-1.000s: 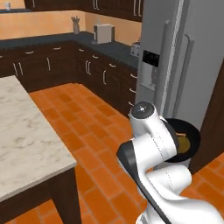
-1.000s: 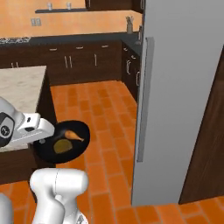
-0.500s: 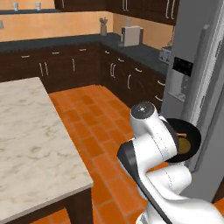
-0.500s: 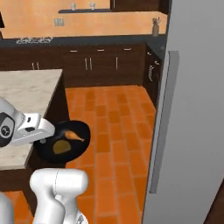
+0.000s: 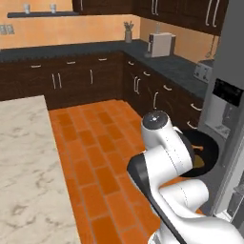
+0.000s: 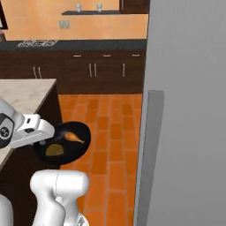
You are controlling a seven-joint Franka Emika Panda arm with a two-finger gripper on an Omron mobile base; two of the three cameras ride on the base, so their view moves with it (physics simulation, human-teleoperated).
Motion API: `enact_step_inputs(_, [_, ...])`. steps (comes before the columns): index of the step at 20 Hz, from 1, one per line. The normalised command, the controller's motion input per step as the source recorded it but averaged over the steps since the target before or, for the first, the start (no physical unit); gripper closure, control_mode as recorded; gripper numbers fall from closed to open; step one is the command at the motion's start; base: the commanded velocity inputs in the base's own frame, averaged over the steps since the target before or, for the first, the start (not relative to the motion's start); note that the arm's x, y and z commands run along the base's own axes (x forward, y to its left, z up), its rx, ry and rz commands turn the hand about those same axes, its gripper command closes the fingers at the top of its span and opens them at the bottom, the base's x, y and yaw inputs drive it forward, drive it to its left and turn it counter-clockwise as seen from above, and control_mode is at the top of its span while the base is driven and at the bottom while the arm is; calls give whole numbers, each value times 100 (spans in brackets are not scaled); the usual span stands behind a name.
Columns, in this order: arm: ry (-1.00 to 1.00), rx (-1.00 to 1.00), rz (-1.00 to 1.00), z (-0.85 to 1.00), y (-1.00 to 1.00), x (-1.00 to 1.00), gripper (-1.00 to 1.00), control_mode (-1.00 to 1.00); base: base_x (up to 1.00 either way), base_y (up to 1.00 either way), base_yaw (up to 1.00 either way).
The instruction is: Pick the chicken drumstick and avocado from their plates and place them in the bowl. Then put the bowl in the fridge.
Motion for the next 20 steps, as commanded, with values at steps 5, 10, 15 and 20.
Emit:
enact_step_inputs(5, [0,0,0,0,0,0,100,100,71,74,0])
enact_step_inputs(10, [0,0,0,0,0,0,100,100,94,83,-18])
enact_step_inputs(15, [0,0,0,0,0,0,100,100,100,47,-38])
enact_step_inputs(20, [0,0,0,0,0,0,100,100,100,3,-42])
